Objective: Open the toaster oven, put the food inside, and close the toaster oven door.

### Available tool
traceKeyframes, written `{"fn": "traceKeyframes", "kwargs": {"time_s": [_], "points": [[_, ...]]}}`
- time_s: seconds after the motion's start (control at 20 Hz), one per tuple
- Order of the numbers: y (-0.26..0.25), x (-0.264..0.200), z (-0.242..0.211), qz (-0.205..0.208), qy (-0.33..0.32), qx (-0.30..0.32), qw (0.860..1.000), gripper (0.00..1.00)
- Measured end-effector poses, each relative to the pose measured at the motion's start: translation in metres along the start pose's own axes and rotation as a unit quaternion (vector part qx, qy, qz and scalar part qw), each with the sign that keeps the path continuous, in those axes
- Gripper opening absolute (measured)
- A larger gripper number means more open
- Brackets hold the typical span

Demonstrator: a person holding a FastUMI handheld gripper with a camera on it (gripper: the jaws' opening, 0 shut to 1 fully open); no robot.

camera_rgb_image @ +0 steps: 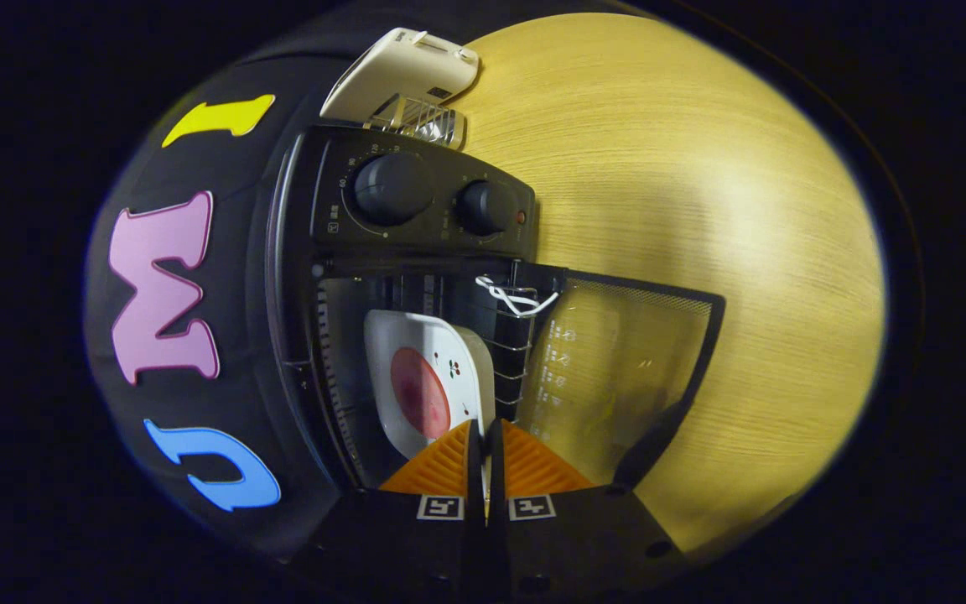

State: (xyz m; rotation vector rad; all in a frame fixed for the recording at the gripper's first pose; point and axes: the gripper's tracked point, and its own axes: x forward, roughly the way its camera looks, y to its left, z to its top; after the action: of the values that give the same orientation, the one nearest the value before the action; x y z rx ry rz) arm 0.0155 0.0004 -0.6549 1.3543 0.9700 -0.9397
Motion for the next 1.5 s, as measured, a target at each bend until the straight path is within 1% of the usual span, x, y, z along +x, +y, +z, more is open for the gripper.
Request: {"fn": "traceKeyframes", "kwargs": {"time_s": [0.15, 0.25, 0.35, 0.45, 0.55, 0.65, 0.7, 0.75, 0.8, 0.85, 0.95, 1.0, 1.05, 1.1, 1.15, 1.2, 1.3, 1.35, 1.4, 1.45, 1.5], "points": [[0.015, 0.019, -0.005, -0.004, -0.019, 0.014, 1.000, 0.05], [0.025, 0.031, -0.016, 0.001, -0.015, 0.025, 1.000, 0.05], [0.023, 0.040, -0.029, -0.015, 0.002, 0.035, 0.999, 0.05], [0.015, 0.050, -0.035, -0.029, 0.005, 0.025, 0.999, 0.05], [0.023, 0.051, -0.030, -0.001, -0.004, 0.016, 1.000, 0.07], [0.025, 0.047, -0.022, 0.005, -0.014, 0.011, 1.000, 0.09], [0.026, 0.044, -0.023, 0.007, -0.013, 0.011, 1.000, 0.11], [0.026, 0.042, -0.022, 0.007, -0.010, 0.011, 1.000, 0.11], [0.021, 0.045, -0.023, 0.003, -0.009, 0.006, 1.000, 0.19], [0.021, 0.041, -0.023, 0.008, -0.008, -0.001, 1.000, 0.28], [0.017, 0.031, -0.024, 0.016, 0.000, -0.010, 1.000, 0.37], [0.019, 0.027, -0.026, 0.022, 0.003, -0.016, 1.000, 0.51], [0.015, 0.020, -0.027, 0.017, 0.003, -0.034, 0.999, 0.64], [0.012, 0.012, -0.025, 0.016, 0.001, -0.059, 0.998, 0.71], [0.010, 0.005, -0.026, 0.017, 0.004, -0.085, 0.996, 0.85], [0.006, -0.005, -0.027, 0.015, 0.008, -0.110, 0.994, 0.87], [0.000, -0.027, -0.032, 0.022, 0.017, -0.156, 0.987, 0.87], [-0.002, -0.038, -0.036, 0.030, 0.019, -0.187, 0.982, 0.93], [-0.005, -0.049, -0.036, 0.034, 0.014, -0.223, 0.974, 0.98], [-0.011, -0.059, -0.036, 0.029, 0.005, -0.264, 0.964, 0.98], [-0.021, -0.065, -0.035, 0.019, -0.006, -0.310, 0.950, 0.98]]}}
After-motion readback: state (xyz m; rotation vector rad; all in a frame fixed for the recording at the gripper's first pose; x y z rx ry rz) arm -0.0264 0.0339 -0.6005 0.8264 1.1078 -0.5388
